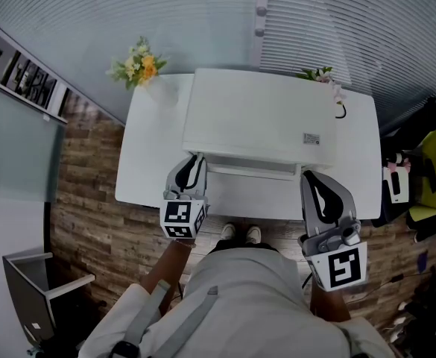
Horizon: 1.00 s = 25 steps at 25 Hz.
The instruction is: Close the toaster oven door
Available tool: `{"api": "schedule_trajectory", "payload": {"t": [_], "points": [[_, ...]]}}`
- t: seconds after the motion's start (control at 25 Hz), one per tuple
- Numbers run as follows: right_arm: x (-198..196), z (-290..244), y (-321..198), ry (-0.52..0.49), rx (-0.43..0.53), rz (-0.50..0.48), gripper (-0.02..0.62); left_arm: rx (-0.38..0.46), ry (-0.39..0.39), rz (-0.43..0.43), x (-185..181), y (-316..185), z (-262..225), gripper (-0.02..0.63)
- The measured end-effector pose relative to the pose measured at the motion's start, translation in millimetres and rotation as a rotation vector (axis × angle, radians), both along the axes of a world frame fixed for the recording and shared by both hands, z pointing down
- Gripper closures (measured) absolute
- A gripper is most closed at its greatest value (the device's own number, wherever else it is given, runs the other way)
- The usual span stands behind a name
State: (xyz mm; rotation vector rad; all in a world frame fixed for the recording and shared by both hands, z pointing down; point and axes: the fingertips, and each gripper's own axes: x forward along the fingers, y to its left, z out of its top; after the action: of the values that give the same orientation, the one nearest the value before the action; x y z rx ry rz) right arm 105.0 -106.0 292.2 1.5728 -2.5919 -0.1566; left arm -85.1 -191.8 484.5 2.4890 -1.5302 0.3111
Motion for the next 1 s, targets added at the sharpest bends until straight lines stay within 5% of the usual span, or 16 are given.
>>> {"api": "schedule_trajectory", "payload": {"t": [1.0], "points": [[-7,-7,23,0.026,0.012,0.000,0.591,0.258,0.164,0.120,24,51,-169,0.529]]}}
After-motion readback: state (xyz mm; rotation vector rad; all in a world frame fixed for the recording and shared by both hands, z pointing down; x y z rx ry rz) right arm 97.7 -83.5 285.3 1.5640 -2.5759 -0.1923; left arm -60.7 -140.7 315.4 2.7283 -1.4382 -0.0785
